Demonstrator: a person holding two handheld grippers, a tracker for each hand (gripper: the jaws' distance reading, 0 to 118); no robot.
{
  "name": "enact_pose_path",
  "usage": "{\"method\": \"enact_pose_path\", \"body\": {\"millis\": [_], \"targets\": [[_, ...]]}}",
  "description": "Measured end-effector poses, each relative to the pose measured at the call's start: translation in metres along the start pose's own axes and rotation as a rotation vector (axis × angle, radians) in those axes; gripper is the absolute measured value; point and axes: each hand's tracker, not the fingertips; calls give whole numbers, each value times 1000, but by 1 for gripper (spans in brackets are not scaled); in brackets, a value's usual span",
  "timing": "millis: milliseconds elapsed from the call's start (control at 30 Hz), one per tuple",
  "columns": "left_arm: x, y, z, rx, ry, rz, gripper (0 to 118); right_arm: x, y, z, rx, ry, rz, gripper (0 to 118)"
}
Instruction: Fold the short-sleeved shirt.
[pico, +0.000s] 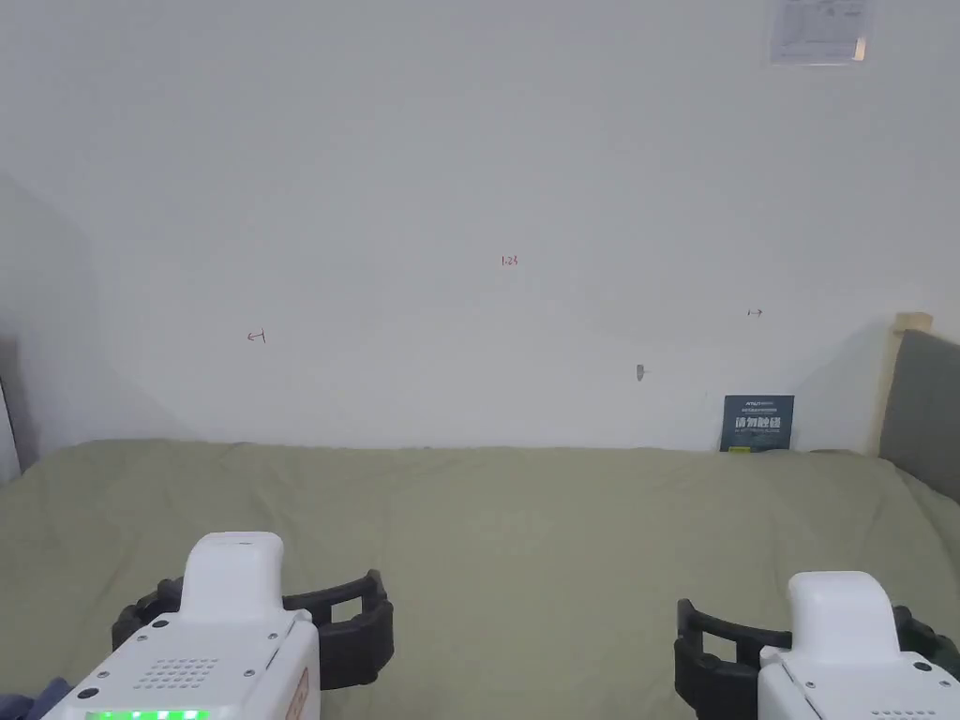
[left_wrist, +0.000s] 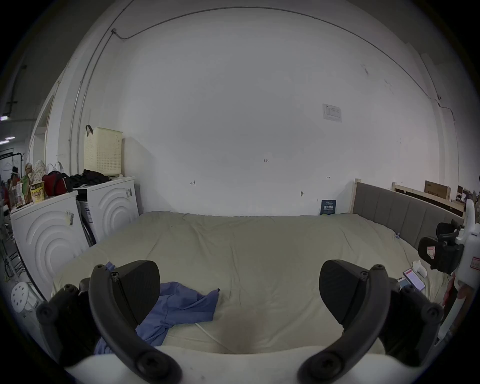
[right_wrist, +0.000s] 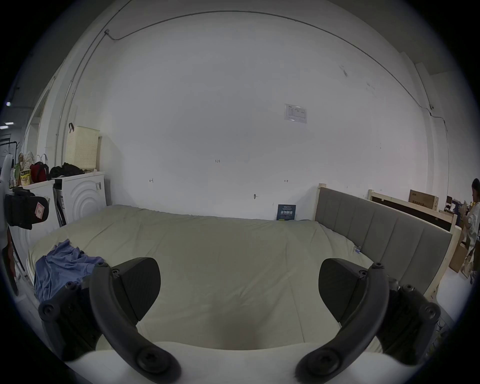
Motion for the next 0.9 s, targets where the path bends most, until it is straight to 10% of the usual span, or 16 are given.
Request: {"method": "enact_pose_path", "body": {"millis": [433,500,533,567,900], "targets": [[0,0,-1,-1,4,-12,109,2,-1,-1,-20,-21,-8,118],[0,-1,0,-18,-20,-27,55,3,-1,0,-19,-24,-6,89],[1,-1,-1,-42,-43,-39,2,4,-1,2,-10,-23,-11,24],[1,-2,-2,-38,-44,-32,1,4,-1,2,-5,-34,-13,1],[8,-7,-1,-29,-63,-16,0,14,-1,1,-21,-99,-37,0]]}}
